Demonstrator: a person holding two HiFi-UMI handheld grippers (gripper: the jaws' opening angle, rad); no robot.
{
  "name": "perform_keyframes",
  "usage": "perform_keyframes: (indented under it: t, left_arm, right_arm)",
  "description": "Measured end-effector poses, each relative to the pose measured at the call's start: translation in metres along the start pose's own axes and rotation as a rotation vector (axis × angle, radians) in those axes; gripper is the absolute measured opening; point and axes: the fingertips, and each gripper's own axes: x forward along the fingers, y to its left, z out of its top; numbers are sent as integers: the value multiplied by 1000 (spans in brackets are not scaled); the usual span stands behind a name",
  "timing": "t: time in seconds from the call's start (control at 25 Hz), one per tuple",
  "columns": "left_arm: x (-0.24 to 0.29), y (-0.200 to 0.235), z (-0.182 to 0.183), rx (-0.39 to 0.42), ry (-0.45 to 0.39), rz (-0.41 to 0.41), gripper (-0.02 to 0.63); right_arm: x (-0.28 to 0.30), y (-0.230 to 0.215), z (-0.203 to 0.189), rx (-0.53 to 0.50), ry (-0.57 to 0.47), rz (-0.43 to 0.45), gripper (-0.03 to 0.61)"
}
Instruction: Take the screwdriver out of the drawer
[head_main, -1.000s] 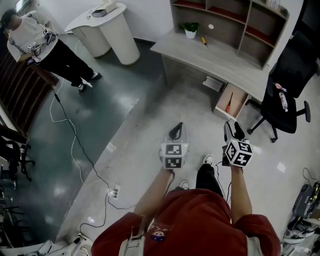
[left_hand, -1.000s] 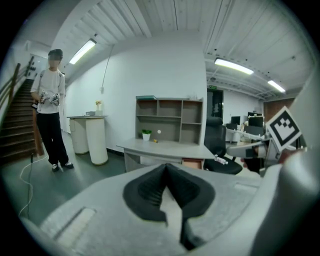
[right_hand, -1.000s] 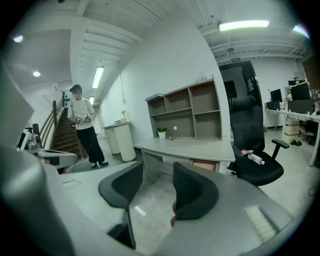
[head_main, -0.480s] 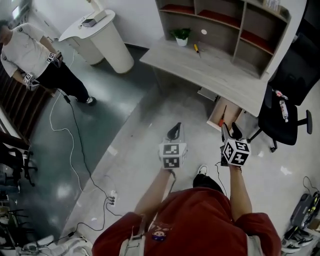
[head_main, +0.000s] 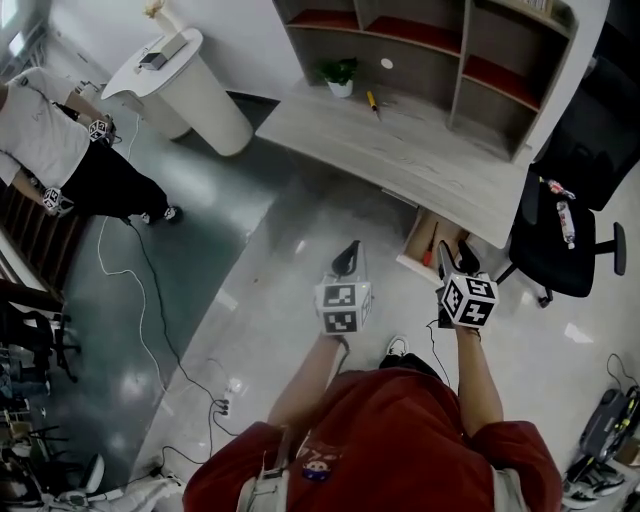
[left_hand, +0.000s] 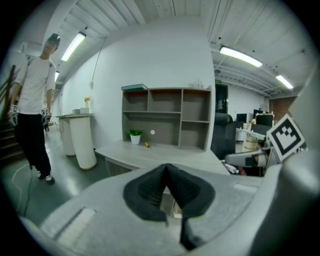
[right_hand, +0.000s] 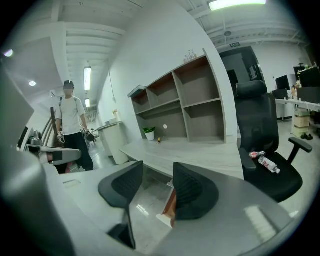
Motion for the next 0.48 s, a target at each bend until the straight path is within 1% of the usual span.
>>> perform_keyframes:
  t: [0.2, 0.48]
  left_arm:
    - [28, -13, 8, 10, 11, 4, 1]
    - [45, -25, 12, 22, 13, 21, 2]
  right_arm:
    - [15, -25, 11, 10, -3, 13, 187]
    - [22, -49, 13, 31, -14, 20, 187]
